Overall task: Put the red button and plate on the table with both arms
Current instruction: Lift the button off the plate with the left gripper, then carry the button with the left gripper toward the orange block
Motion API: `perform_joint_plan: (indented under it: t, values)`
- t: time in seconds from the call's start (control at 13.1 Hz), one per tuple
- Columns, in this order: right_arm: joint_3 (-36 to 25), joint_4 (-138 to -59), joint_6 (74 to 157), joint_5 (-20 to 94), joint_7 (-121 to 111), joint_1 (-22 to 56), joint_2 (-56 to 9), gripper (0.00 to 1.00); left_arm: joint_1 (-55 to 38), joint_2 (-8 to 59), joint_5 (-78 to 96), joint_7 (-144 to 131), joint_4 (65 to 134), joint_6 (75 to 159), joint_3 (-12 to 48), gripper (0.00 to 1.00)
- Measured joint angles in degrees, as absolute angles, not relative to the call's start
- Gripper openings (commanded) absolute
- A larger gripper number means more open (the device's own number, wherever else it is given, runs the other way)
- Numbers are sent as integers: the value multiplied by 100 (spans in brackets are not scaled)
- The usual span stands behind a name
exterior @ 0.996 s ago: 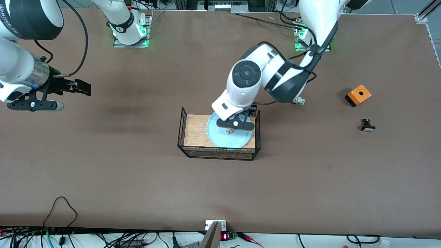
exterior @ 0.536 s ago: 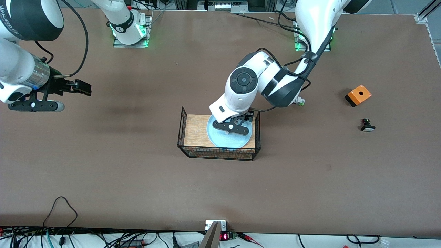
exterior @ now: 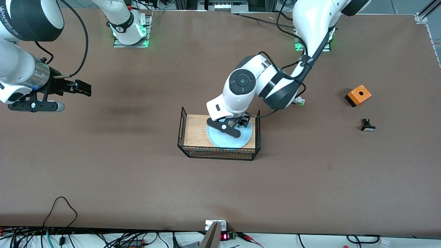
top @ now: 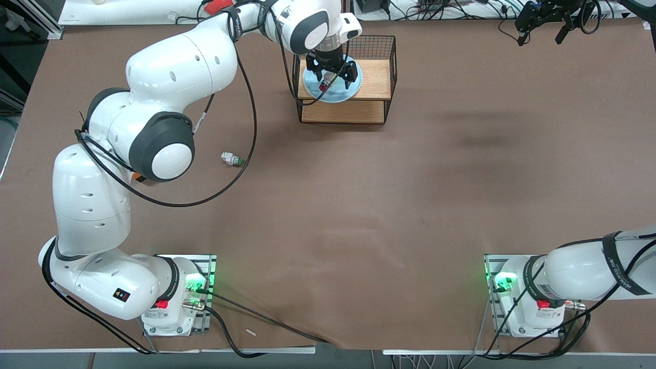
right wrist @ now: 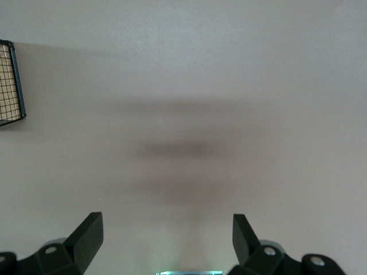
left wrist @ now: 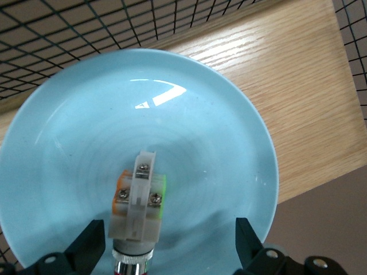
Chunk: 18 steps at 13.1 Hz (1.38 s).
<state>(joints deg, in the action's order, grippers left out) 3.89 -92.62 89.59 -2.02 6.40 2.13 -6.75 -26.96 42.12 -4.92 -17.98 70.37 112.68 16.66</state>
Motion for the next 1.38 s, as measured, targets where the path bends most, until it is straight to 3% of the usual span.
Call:
perform_joint_plan:
  t: [0.08, 0.15, 0.23, 0.54, 0.61, 1.07, 1.38]
  values:
    - [389, -9262, 8959, -202, 640, 212, -676, 100, -2697, 4216, -504, -1762, 7037, 11270, 1666, 83]
    - [389, -9262, 8959, -202, 640, 208, -676, 100, -2702, 4216, -603, -1702, 7037, 11271, 1667, 56]
    - [389, -9262, 8959, -202, 640, 200, -676, 100, -2712, 4216, -772, -1579, 7037, 11274, 1668, 41]
    - [389, -9262, 8959, -202, 640, 178, -676, 100, -2780, 4216, -969, -1320, 7037, 11320, 1670, 4]
    - [389, -9262, 8959, -202, 640, 177, -676, 100, -2778, 4216, -979, -1316, 7037, 11358, 1667, 0]
    - [389, -9262, 8959, -202, 640, 176, -679, 100, -2749, 4137, -985, -1330, 6863, 11378, 1650, 0]
    - [389, -9262, 8975, -141, 640, 174, -695, 100, -2487, 3574, -988, -1352, 6727, 10843, 1636, 0]
